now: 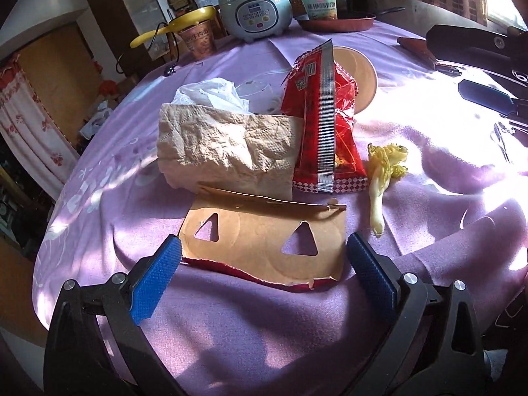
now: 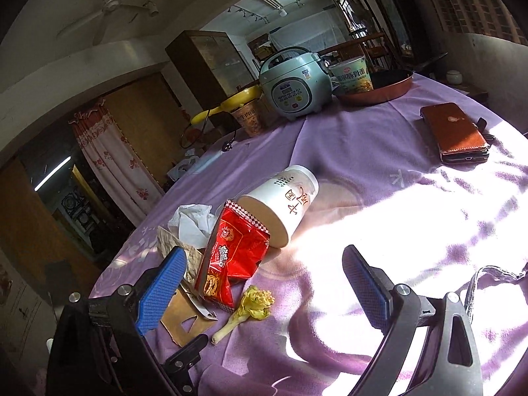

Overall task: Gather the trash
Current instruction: 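Bring both tools back over the table toward the cardboard tray, then grasp the cardboard tray with the left tool while the right tool grasps the red chip bag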

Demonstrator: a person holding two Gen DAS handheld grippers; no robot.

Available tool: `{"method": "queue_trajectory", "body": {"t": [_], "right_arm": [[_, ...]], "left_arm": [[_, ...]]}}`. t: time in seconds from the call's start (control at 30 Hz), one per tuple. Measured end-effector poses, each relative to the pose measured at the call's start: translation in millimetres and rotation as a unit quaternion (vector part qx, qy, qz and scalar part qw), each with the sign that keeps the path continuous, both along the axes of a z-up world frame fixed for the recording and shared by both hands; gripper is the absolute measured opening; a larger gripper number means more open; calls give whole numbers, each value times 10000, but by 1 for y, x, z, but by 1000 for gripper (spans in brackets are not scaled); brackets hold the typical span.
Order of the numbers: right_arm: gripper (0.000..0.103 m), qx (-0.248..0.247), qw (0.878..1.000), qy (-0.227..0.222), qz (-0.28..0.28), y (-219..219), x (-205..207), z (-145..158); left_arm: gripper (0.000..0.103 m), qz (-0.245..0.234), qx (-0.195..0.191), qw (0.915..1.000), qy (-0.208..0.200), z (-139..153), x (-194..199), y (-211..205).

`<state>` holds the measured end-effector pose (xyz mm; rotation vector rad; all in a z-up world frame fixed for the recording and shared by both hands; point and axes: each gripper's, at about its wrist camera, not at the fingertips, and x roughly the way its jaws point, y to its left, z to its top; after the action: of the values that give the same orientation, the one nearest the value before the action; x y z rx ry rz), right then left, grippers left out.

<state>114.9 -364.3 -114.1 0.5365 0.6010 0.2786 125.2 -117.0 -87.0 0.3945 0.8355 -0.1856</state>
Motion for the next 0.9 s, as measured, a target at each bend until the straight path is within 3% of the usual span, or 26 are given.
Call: {"method": "queue_trajectory", "body": {"t": [0.1,0.2,0.4,0.47,0.6,0.73,0.9], "right_arm": [[94,32,10000,3,-8,-1,0,-1],[94,37,10000,2,4,-1,0,0],[94,45,10000,-21,34,0,-1,0],[94,41,10000,-28,40,0,-1,1],[94,-10,10000,-29,51,3,-1,2],[94,-21,10000,-20,62,4,-1,2],[94,18,10000,21,84,5,0,1]], "left_arm": [[97,171,118,9997,-89,2,1,14],[96,647,334,9972,-182,3,4,42],[96,1625,-29,9867,-89,12,4,119],[96,1759,-192,9842,-101,17,3,130],[96,1484,-515,9874,-179,28,4,116],[96,1092,-464,9927,-227,26,17,83],[96,1032,-446,9937,27,7,43,68]]}}
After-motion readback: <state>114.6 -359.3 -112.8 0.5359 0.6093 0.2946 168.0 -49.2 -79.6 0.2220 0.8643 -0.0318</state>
